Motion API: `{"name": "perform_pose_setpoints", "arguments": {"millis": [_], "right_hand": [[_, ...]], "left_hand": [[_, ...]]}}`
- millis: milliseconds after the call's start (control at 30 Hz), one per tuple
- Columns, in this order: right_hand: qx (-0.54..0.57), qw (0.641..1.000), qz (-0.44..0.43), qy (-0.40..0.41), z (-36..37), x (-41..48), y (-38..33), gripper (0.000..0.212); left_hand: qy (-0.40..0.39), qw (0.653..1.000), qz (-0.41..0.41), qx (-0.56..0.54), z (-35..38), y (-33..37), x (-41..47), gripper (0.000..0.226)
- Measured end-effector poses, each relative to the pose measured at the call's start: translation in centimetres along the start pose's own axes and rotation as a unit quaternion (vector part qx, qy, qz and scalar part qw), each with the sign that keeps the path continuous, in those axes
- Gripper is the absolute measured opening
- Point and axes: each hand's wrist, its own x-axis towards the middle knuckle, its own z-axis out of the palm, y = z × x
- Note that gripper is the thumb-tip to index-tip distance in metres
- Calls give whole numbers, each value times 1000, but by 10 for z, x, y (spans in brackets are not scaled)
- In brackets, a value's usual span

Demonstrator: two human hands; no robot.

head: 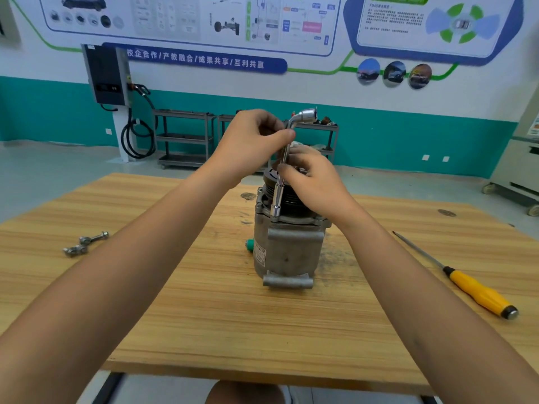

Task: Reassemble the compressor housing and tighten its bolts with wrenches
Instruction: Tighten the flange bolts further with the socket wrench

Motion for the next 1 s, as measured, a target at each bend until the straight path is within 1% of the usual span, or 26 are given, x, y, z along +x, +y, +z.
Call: {"name": "perform_pose_setpoints", "arguments": {"millis": [67, 167, 233, 333, 467, 533, 600, 667, 733, 833, 933, 1000], "right_hand": [[-4, 1000, 1, 26, 1, -2, 2, 20], [18, 997, 34, 60, 4, -3, -1, 25], [5, 998, 47, 36, 5, -2, -2, 21], [-35, 999, 36, -20, 5, -2, 1, 20], [-35, 999, 25, -29, 5, -3, 4, 20], [-50, 998, 23, -17, 5, -2, 6, 17], [-59, 998, 28, 10, 5, -2, 6, 16], [-66, 997, 34, 32, 4, -3, 6, 20], [-68, 996, 41, 37, 5, -3, 6, 22], [-72, 997, 30, 24, 4, -4, 6, 19], [-14, 1000, 14, -23, -1, -2, 5, 19], [-5, 999, 3, -33, -2, 0, 6, 19]], "left_hand": [[-17, 1000, -1, 11, 0, 0, 1, 4], [-34, 998, 9, 47, 4, -1, -1, 25], [-26, 997, 13, 65, 7, -2, -2, 29], [-10, 999, 3, 32, 8, -3, -2, 28], [-3, 1000, 0, 17, 9, -6, -4, 36], [-24, 1000, -10, 13, 8, -8, -4, 35], [-35, 999, -10, 37, 8, -9, -3, 29], [-19, 997, -1, 72, 8, -9, -2, 29], [-1, 996, 1, 88, 7, -9, -3, 30], [-14, 996, 8, 87, 4, -6, -5, 27], [-29, 994, 23, 98, 1, -2, -5, 23], [-30, 994, 27, 102, 0, -2, -6, 28]]}}
